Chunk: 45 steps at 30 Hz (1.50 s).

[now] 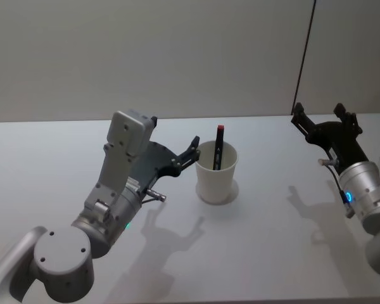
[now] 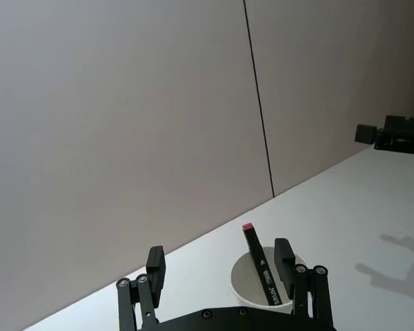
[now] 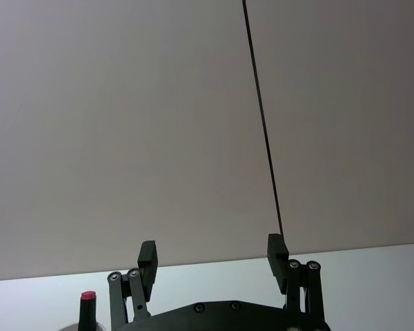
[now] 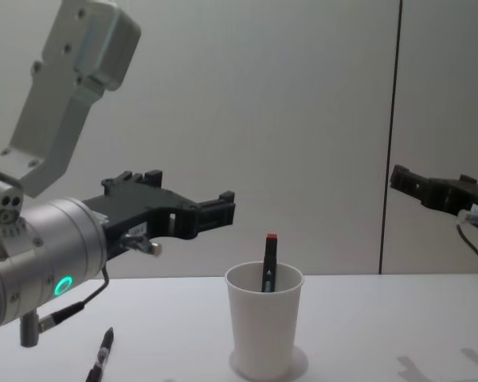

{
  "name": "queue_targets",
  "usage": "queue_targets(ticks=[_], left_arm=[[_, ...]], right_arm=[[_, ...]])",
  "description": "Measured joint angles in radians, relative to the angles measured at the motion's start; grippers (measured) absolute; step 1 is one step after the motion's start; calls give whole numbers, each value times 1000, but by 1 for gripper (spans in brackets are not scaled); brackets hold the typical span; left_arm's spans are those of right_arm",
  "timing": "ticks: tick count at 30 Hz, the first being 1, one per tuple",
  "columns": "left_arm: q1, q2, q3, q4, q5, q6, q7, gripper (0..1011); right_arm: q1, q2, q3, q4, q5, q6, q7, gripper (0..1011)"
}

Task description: Place the pen into the pen holder.

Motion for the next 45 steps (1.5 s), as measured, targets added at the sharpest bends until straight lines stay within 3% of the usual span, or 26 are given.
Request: queue_targets(ticks=[22,45], left_arm=[[-18,-2,-44,71,-123,138,16,1004],[-86,-20,-82,211,-143,265,-8,1004]], right_arm=[[-5,3,2,-6,0,4,-1,1001],[-6,3,2,-7,0,5,-1,1001]])
